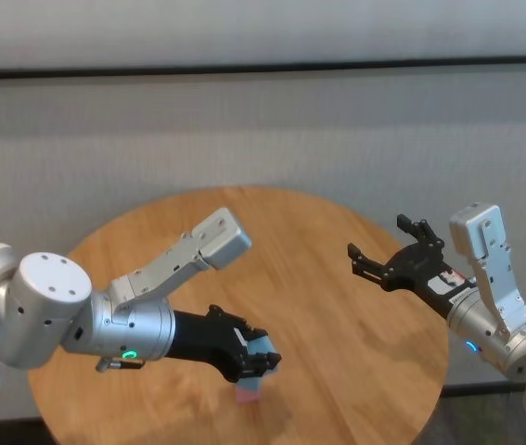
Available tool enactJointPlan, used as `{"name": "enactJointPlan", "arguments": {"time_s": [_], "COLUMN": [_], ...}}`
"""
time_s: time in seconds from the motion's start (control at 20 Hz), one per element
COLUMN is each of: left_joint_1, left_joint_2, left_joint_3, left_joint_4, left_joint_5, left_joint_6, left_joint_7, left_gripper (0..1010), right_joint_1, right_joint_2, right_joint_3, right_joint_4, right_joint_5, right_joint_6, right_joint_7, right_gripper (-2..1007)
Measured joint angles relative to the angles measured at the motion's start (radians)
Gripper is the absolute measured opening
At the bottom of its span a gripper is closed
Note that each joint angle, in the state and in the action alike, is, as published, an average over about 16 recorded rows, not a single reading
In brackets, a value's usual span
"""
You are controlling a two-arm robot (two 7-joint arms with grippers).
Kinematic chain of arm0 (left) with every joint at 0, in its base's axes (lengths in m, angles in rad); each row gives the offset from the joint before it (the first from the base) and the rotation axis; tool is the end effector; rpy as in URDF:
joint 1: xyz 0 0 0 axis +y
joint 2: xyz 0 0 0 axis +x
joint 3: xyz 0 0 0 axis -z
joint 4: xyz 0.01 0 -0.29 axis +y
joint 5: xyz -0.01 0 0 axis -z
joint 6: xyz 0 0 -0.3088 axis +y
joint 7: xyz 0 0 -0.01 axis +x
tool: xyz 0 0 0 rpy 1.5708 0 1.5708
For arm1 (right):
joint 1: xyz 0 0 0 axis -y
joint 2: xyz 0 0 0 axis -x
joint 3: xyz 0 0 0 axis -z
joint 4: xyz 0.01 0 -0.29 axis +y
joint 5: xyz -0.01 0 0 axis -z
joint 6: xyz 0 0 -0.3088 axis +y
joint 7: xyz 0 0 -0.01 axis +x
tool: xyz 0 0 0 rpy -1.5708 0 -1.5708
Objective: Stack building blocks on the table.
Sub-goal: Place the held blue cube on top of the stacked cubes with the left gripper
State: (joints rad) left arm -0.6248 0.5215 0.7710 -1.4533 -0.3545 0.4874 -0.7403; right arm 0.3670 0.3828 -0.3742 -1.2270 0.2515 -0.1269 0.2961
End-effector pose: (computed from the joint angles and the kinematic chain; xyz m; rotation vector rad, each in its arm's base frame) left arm 0.4267 -0.0265 -0.1967 0.5888 0.0634 0.3626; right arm 0.4170 -0.0477 -0.2877 -0.1525 -0.1792 -1.0494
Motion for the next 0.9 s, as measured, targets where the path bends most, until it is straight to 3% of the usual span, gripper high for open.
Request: {"name": "enactJointPlan", "arguments": {"time_s": [0.9], "left_joint_1": [-0.013], "left_joint_2": [0.000], "left_joint_3": [0.027], "left_joint_4": [0.044], "left_joint_5": [-0.024], "left_joint_6": [-0.008], "left_joint_7": [0.016], "left_gripper": [390], "right_joint_1": [0.000], "right_joint_2": [0.000], "right_joint_3": [0.000], "right_joint_4": [0.000], "right_joint_5": [0.000], "right_joint_6": [0.000], "right_joint_7": [0.000], "right_gripper": [1005]}}
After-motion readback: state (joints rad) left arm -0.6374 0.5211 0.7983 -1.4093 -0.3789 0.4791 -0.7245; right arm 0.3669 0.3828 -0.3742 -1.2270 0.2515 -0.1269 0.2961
